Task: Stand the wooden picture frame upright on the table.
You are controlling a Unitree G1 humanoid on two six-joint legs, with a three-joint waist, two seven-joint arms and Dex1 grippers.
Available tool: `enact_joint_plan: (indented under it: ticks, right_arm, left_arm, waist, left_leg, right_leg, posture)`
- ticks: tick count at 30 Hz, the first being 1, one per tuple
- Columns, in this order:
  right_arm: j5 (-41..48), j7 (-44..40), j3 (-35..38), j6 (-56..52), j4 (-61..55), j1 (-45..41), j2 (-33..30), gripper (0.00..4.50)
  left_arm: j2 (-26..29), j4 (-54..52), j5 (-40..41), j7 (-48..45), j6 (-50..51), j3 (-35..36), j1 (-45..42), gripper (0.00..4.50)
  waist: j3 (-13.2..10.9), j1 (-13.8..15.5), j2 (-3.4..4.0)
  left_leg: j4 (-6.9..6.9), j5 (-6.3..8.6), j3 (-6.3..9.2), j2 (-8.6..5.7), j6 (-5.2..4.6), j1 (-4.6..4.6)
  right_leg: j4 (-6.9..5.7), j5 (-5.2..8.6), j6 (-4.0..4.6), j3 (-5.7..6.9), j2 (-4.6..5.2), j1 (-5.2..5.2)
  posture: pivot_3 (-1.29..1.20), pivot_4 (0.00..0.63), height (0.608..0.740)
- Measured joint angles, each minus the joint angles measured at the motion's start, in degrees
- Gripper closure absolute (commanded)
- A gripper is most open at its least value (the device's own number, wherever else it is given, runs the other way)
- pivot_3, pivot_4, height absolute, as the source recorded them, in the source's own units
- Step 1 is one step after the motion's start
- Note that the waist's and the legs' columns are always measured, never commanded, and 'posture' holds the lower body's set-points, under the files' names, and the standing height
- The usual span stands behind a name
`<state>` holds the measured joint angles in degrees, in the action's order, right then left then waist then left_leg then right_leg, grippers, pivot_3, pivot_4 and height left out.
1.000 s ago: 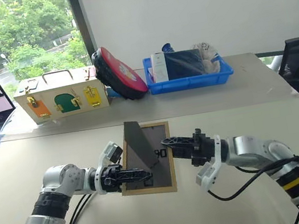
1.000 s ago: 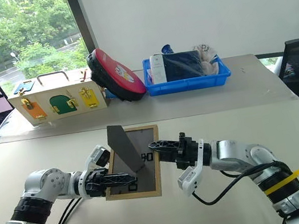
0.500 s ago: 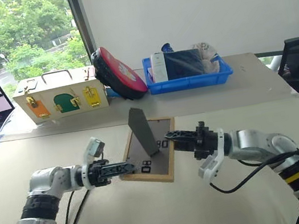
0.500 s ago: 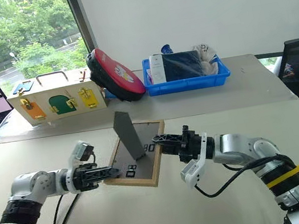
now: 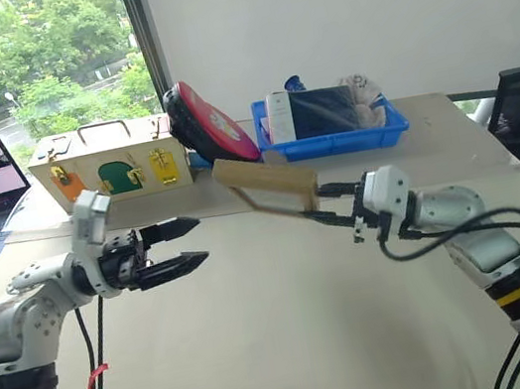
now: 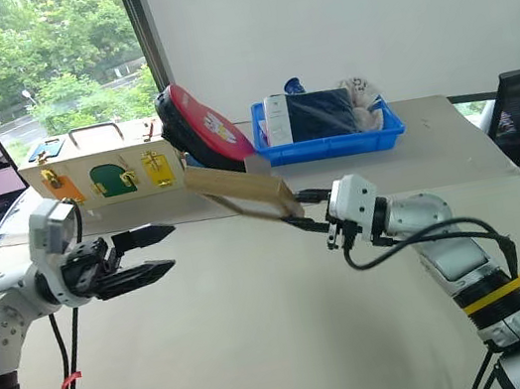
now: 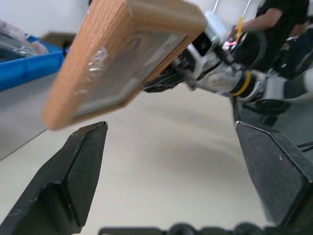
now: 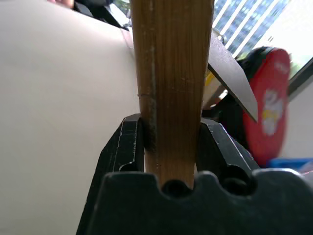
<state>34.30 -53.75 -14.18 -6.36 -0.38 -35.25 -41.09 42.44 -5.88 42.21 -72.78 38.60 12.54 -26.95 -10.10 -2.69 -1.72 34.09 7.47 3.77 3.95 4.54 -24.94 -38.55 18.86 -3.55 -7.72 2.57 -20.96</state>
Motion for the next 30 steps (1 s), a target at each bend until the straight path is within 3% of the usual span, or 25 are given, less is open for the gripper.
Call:
enact_joint_plan:
  ticks: [4, 7, 10, 18, 25, 30]
  right_arm:
    - [6.69, -4.42, 1.26, -14.39, 0.08, -2.98, 1.37, 3.30]
    - [6.79, -7.68, 1.54, -18.09, 5.27, -6.09, 3.80, 3.30]
    - [2.57, -10.15, 1.32, -17.53, 14.00, -9.03, 6.91, 3.30]
    - [-5.09, -15.25, 2.55, -14.90, 33.40, -14.18, 13.58, 3.30]
    - [-5.28, -20.82, 4.91, -23.44, 37.01, -15.06, 14.95, 3.30]
    - [-6.64, -21.17, 5.73, -23.99, 35.78, -13.66, 16.08, 3.30]
  left_arm:
    - [-1.28, -1.70, -0.08, 2.38, -1.18, -0.32, 0.25, 0.00]
    - [-0.59, -3.68, 0.05, 2.34, -1.29, -0.18, 2.60, 0.00]
    - [2.77, -6.23, 0.24, 0.60, -0.90, -0.41, 7.68, 0.00]
    - [3.70, -9.18, 1.47, 0.09, -0.85, -0.12, 11.10, 0.00]
    - [6.85, -10.62, 2.91, -2.83, 0.07, -0.07, 15.65, 0.00]
    - [8.29, -10.60, 2.28, -4.38, -1.47, -0.11, 16.52, 0.00]
  waist:
    - [-0.01, -0.10, -0.01]
    - [-0.01, -0.19, -0.01]
    - [-0.03, -0.48, 0.00]
    - [-0.34, -0.07, 0.02]
    - [-0.40, -0.10, 0.07]
    - [-0.40, -0.31, 0.07]
  left_leg:
    - [0.01, 0.00, 0.00, 0.00, 0.00, -0.12]
    - [0.01, 0.00, 0.00, 0.00, 0.00, -0.13]
    - [-0.02, 0.00, -0.01, 0.00, 0.00, -0.15]
    - [-0.02, 0.00, 0.00, 0.01, 0.00, -0.24]
    - [-0.11, 0.00, 0.02, 0.03, 0.01, -0.24]
    - [-0.08, 0.00, 0.02, 0.03, 0.01, -0.23]
  right_leg:
    - [-0.02, 0.00, 0.00, 0.00, -0.02, -0.14]
    - [0.00, 0.00, 0.00, 0.00, -0.01, -0.17]
    - [-0.01, 0.00, 0.00, 0.01, -0.01, -0.23]
    - [-0.01, 0.00, 0.00, 0.06, -0.01, -0.30]
    - [-0.03, 0.01, 0.03, 0.14, -0.01, -0.35]
    - [-0.05, 0.01, 0.03, 0.14, -0.01, -0.34]
  posture:
    - [0.00, 0.150, 0.735]
    - [0.00, 0.150, 0.735]
    - [0.00, 0.150, 0.735]
    - [0.00, 0.150, 0.735]
    - [0.00, 0.150, 0.735]
    - [0.00, 0.150, 0.735]
